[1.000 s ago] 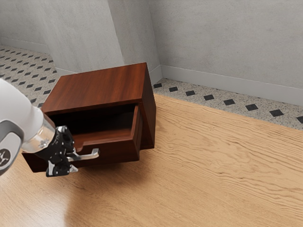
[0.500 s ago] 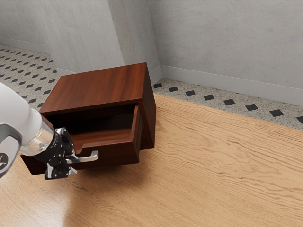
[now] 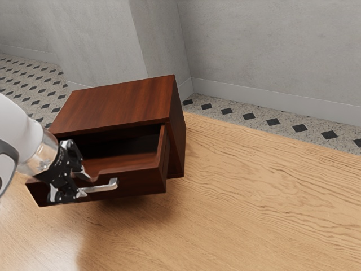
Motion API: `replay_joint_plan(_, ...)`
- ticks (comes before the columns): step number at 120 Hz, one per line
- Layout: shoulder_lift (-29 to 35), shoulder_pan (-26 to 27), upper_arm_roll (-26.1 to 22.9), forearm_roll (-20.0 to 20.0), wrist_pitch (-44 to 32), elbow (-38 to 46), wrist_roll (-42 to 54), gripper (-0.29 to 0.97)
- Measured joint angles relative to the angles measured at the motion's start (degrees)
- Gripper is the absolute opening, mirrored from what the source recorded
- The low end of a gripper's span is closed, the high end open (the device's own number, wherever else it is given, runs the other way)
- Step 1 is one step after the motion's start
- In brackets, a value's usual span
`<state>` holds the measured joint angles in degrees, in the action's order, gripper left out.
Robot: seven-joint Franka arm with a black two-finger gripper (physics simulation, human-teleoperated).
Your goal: Pull the drawer handle with one arm to open the drawer
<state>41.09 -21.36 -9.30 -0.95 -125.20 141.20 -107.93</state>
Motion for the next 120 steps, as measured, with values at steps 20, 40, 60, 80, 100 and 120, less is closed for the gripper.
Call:
replay_joint_plan(20,-0.09,-0.21,-0.18,0.71,1.68,-3.27,0.6,0.19)
replay_joint_plan(40,-14.3,0.92,-0.27,2.3,14.67,-33.66,2.03,0.28)
replay_joint_plan(60,-28.04,3.91,1.9,2.87,37.88,-63.55,4.71,0.5)
replay_joint_plan(80,-24.25,7.71,4.85,1.32,42.84,-46.37,6.53,0.6)
replay_joint_plan(100,-23.95,7.7,5.24,0.29,43.65,-42.76,8.07,0.64)
replay_joint_plan(120,-23.8,7.63,5.42,0.37,43.18,-41.66,9.26,0.66)
